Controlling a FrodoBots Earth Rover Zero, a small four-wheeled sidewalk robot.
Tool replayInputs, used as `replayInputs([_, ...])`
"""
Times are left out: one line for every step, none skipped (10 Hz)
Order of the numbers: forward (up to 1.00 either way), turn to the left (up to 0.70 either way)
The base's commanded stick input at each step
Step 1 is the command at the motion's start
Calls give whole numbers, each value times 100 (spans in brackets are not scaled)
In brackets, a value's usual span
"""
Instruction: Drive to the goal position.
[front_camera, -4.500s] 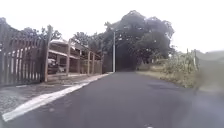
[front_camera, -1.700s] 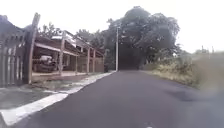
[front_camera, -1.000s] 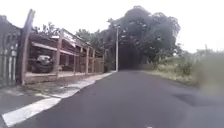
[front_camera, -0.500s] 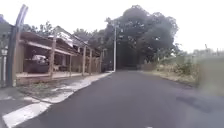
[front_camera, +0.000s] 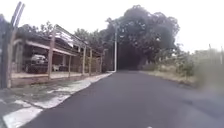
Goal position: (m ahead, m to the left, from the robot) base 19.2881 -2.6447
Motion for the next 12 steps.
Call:
replayInputs([50, 0])
replayInputs([50, 0])
replayInputs([50, 0])
replayInputs([50, 0])
replayInputs([50, 0])
replayInputs([50, 0])
replayInputs([50, 0])
replayInputs([50, 0])
replayInputs([50, 0])
replayInputs([50, 0])
replayInputs([50, 0])
replayInputs([50, 0])
